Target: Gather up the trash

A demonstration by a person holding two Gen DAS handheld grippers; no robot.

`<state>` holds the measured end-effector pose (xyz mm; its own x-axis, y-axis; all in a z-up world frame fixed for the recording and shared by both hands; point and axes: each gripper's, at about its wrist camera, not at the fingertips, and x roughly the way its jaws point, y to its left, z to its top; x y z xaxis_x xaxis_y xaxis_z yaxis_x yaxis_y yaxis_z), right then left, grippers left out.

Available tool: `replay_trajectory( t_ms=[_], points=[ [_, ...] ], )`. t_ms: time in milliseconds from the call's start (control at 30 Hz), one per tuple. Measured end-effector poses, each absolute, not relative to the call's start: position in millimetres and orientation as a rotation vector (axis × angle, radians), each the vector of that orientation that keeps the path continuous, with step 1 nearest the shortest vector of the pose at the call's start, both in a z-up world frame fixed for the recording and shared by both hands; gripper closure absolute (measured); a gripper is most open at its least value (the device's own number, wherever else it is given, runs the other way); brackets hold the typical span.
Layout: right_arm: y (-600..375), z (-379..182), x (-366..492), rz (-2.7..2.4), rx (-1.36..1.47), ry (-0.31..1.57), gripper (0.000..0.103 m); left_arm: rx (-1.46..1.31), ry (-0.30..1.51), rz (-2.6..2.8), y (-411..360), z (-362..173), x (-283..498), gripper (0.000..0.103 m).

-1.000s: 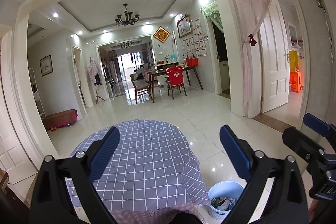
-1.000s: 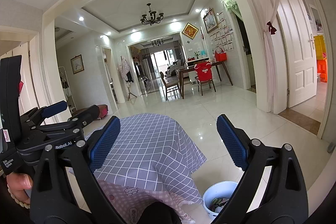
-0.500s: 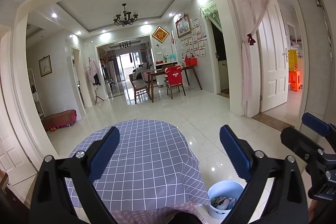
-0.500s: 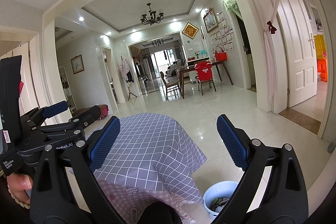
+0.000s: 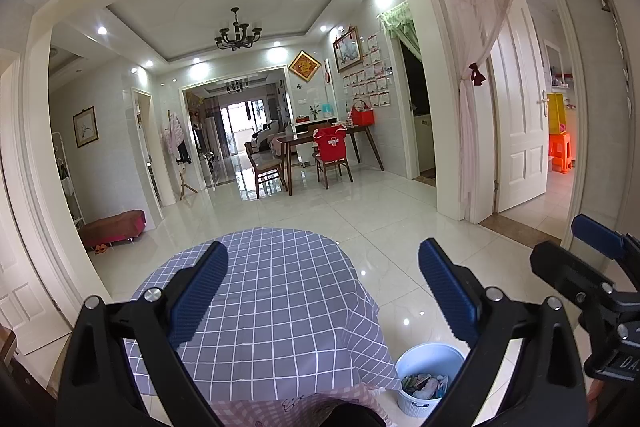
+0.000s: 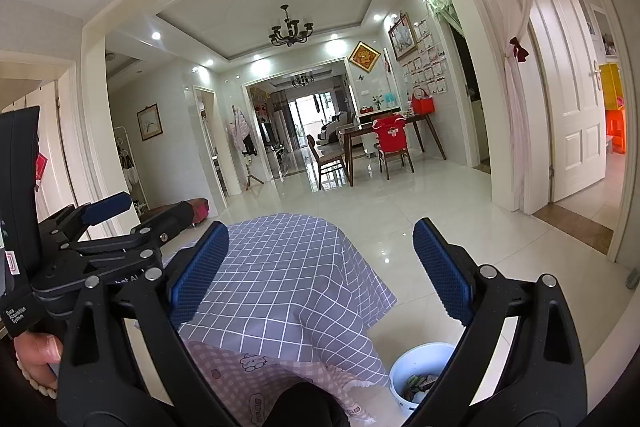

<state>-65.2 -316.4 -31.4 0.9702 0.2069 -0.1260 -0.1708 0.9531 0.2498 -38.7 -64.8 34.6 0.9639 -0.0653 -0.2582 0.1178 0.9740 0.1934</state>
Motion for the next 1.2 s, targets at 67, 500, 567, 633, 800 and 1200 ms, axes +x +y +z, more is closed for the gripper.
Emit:
replay_trajectory(
  t_ms=[67, 500, 567, 633, 800, 1200],
  points=[
    [-316.6, -31.3, -65.1, 0.193, 0.241, 0.152, 0.011, 0.209, 0.255, -0.094, -65.0, 34.3, -38.7, 0.009],
    [-315.6, -30.5, -65.6, 0.192, 0.241, 0.153, 0.011, 0.211, 0.256, -0.095, -65.9, 32.9, -38.8, 0.009],
    [-316.0, -30.3, -65.5, 0.193, 0.242, 0.154, 0.011, 0.211, 0.256, -0.095, -66.1, 33.1, -38.8, 0.009],
    [-316.3, -29.9, -65.3, 0.193, 0.241, 0.154, 0.011, 0.211, 0.257, -0.095, -66.6, 33.0, -38.8, 0.009],
    [-316.0, -29.3, -65.3, 0.193, 0.242, 0.154, 0.011, 0.212, 0.258, -0.096, -66.7, 30.8, -39.1, 0.009],
    [-314.4, -30.4, -67.0, 0.194, 0.244, 0.156, 0.011, 0.216, 0.258, -0.096, -66.6, 27.5, -39.6, 0.009]
  ],
)
